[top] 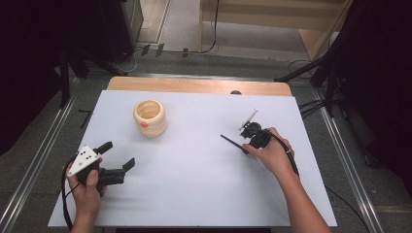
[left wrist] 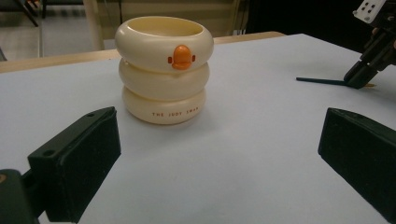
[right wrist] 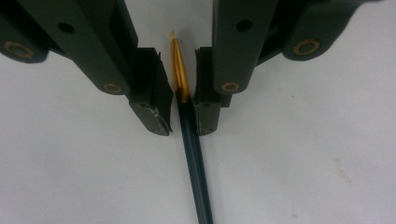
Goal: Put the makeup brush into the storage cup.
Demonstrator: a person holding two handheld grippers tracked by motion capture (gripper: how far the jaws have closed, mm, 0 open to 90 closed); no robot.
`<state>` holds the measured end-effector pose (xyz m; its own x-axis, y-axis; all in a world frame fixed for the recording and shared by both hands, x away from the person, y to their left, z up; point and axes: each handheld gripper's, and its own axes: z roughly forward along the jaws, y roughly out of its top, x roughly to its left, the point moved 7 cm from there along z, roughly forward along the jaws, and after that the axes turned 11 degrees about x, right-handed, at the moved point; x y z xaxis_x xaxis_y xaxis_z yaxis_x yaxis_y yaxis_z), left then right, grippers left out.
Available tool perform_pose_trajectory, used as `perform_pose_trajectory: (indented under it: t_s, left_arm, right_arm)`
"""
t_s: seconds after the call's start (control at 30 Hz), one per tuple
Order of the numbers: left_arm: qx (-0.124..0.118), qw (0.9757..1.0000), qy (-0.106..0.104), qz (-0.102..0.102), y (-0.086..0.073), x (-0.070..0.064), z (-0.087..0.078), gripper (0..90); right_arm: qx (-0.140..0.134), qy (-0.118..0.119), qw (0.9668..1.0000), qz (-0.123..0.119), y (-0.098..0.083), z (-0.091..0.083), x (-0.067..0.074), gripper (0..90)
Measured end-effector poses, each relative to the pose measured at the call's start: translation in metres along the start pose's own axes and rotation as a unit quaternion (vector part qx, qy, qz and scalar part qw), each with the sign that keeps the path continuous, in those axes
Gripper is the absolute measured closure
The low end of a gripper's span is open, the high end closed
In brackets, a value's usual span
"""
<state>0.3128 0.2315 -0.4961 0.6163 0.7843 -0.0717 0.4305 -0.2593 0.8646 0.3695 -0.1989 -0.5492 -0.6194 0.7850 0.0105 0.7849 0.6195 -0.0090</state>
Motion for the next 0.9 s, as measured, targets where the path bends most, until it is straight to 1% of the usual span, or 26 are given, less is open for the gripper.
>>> perform_pose_trajectory:
  t_s: [0.07, 0.13, 0.2, 0.23, 0.3, 0.37, 0.43, 0.5, 0.53, 0.6, 0.63, 0.7, 0.73, 0.77, 0.8, 0.83, 0.87, 0.9]
  left_arm:
    - [0.0, 1.0, -0.001, -0.001, 0.0, 0.0, 0.001, 0.0]
    - [0.0, 1.0, -0.001, 0.001, 0.0, -0.001, 0.001, 0.0]
    - [0.001, 1.0, -0.002, 0.001, 0.0, -0.002, 0.002, 0.0]
    - [0.003, 1.0, -0.002, 0.003, 0.0, -0.002, 0.002, 0.0]
    - [0.003, 1.0, -0.003, 0.003, 0.0, -0.003, 0.003, 0.0]
    - [0.004, 1.0, -0.004, 0.003, 0.0, -0.004, 0.004, 0.0]
    - [0.005, 1.0, -0.006, 0.004, 0.001, -0.005, 0.005, 0.0]
    - [0.005, 1.0, -0.007, 0.004, 0.001, -0.005, 0.005, 0.0]
    - [0.005, 1.0, -0.007, 0.003, 0.001, -0.006, 0.006, 0.0]
    - [0.006, 0.9999, -0.011, 0.004, 0.002, -0.009, 0.008, 0.0]
    - [0.006, 0.9999, -0.013, 0.005, 0.002, -0.01, 0.01, 0.0]
    - [0.008, 0.9998, -0.016, 0.008, 0.003, -0.014, 0.012, 0.0]
    - [0.007, 0.9998, -0.019, 0.008, 0.004, -0.015, 0.013, 0.0]
    - [0.007, 0.9997, -0.02, 0.008, 0.005, -0.017, 0.014, 0.0]
    - [0.008, 0.9996, -0.024, 0.013, 0.008, -0.021, 0.017, 0.0]
    - [0.008, 0.9996, -0.024, 0.013, 0.008, -0.021, 0.017, 0.0]
    - [0.006, 0.9996, -0.025, 0.013, 0.009, -0.022, 0.019, 0.0]
    - [0.007, 0.9995, -0.028, 0.014, 0.01, -0.024, 0.02, 0.0]
  right_arm:
    - [0.0, 0.003, 1.0, 0.002, 0.0, 0.0, 0.0, 79.5]
    - [0.001, 0.008, 1.0, 0.005, 0.001, 0.0, -0.001, 84.2]
    - [0.004, 0.008, 1.0, 0.005, 0.001, 0.0, -0.001, 84.4]
    - [0.005, 0.005, 1.0, -0.003, 0.001, 0.0, -0.001, 84.4]
    - [0.004, 0.002, 1.0, -0.003, 0.001, 0.0, -0.001, 84.5]
    - [-0.001, 0.003, 1.0, -0.001, 0.001, 0.0, -0.001, 84.5]
    - [-0.007, -0.003, 1.0, -0.002, -0.001, -0.001, -0.002, 84.5]
    - [-0.02, -0.004, 0.9998, 0.002, -0.002, -0.003, -0.002, 84.6]
    - [-0.02, -0.004, 0.9998, 0.002, -0.002, -0.003, -0.002, 84.6]
    - [-0.037, -0.009, 0.9993, 0.006, -0.004, -0.008, -0.002, 84.5]
    - [-0.052, -0.01, 0.9986, 0.008, -0.006, -0.012, -0.001, 84.6]
    - [-0.056, -0.013, 0.9983, 0.009, -0.007, -0.013, 0.0, 84.5]
    - [-0.077, -0.013, 0.9969, 0.012, -0.009, -0.019, 0.002, 84.6]
    - [-0.077, -0.013, 0.9969, 0.012, -0.009, -0.019, 0.002, 84.6]
    - [-0.094, -0.013, 0.9954, 0.011, -0.011, -0.023, 0.004, 84.5]
    - [-0.094, -0.013, 0.9954, 0.011, -0.011, -0.023, 0.004, 84.5]
    - [-0.103, -0.013, 0.9945, 0.013, -0.012, -0.025, 0.006, 84.6]
    - [-0.121, -0.014, 0.9925, 0.016, -0.014, -0.028, 0.008, 84.6]
